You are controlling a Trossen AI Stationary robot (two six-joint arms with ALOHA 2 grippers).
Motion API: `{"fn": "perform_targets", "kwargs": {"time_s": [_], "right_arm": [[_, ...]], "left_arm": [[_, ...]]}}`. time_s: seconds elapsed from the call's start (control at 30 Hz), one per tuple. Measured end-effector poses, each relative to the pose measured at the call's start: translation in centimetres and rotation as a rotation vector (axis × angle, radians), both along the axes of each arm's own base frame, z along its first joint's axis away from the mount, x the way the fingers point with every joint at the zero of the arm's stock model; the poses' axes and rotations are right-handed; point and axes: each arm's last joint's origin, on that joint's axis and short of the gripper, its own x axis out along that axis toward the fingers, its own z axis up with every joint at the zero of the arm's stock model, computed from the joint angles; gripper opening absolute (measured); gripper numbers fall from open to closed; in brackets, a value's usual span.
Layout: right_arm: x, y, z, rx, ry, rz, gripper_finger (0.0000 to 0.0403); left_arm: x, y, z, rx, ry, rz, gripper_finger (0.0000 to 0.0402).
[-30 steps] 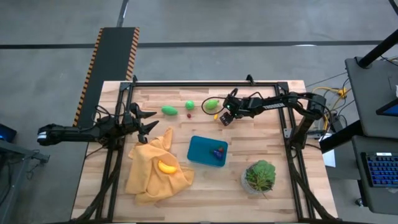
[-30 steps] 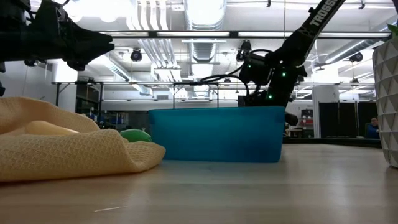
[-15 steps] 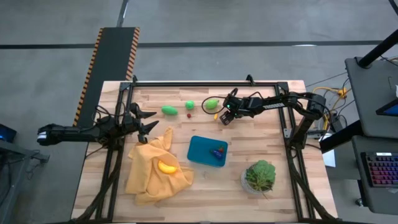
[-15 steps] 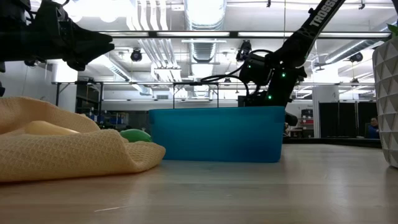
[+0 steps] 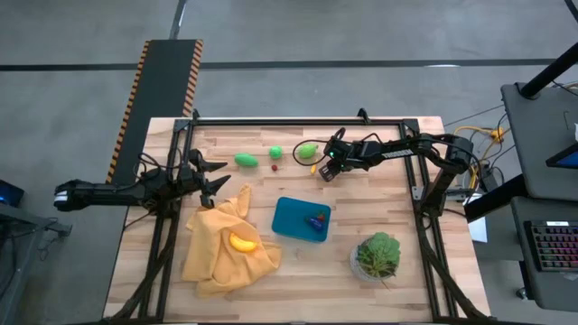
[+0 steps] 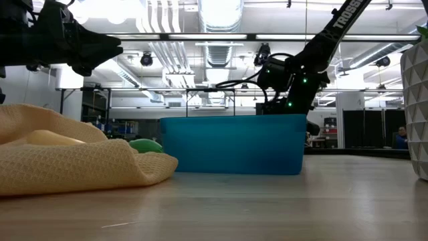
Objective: Pick and placing Produce into tupperware
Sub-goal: Put the apricot into the blue bin
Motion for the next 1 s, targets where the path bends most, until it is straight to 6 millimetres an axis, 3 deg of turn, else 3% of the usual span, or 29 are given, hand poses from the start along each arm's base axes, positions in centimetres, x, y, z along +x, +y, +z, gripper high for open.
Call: {"fn": "perform_targets", "kwargs": {"time_s": [0.53,0.7,1.0], "right_arm": [[0.4,0.4,0.4,0.043,-0.023,0.049,0.0107],[1.4,0.6,1.9,0.075,-0.098,0.124,0.0107],[3.3,2.8,4.8,0.089,-0.196,0.312,0.0107]], "left_arm": [[0.0,0.0,0.0,0.000,0.000,0.000,0.0183],[0.0,0.0,0.0,0.000,0.000,0.000,0.0183],[0.0,0.0,0.0,0.000,-0.001,0.000,0.0183]]}}
